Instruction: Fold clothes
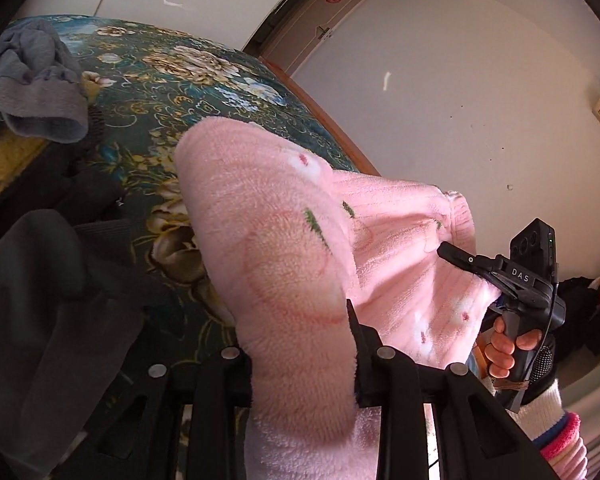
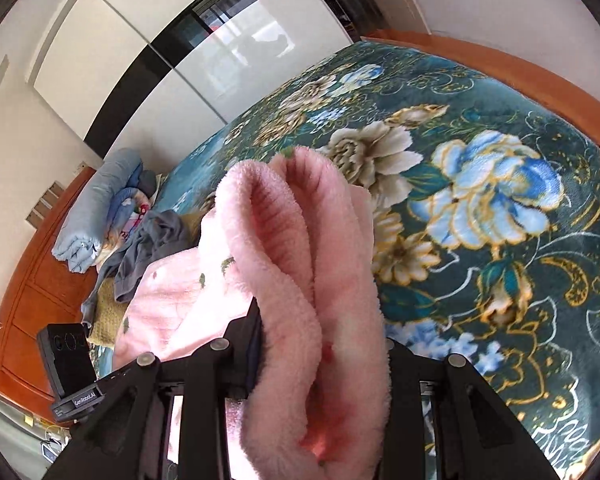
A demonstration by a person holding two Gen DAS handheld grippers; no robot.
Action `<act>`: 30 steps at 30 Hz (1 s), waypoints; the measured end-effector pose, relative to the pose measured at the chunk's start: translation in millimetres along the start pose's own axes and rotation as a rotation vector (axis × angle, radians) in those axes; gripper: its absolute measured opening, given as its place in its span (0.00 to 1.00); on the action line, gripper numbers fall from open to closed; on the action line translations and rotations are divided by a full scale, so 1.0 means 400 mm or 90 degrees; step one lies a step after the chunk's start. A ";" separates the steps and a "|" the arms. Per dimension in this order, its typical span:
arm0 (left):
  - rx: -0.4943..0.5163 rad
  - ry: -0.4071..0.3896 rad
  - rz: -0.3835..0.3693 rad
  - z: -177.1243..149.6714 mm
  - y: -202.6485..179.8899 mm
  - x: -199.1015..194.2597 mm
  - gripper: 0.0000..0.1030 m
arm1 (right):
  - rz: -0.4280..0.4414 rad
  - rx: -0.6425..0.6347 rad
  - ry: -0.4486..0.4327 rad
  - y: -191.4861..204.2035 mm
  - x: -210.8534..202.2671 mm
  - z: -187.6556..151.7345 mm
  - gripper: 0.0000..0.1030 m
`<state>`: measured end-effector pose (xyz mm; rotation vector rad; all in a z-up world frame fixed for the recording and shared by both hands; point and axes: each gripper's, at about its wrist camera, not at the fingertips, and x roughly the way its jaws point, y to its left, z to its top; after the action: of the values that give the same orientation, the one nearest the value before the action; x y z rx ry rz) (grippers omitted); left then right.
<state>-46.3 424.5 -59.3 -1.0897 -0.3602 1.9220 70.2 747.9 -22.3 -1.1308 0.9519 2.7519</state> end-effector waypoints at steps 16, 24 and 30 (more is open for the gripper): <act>0.021 0.008 0.015 0.053 0.038 0.292 0.32 | -0.103 0.013 -0.054 -0.211 0.151 0.112 0.36; 0.039 -0.013 0.083 0.066 0.031 0.228 0.60 | -0.138 0.038 -0.089 -0.228 0.097 0.092 0.52; 0.154 -0.048 0.154 0.054 -0.098 0.182 0.61 | -0.245 -0.017 -0.136 -0.157 0.024 0.074 0.52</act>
<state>-59.6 509.0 -63.3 -0.9356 -0.0349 2.1590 59.3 813.2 -45.4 -0.8869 0.6012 2.5103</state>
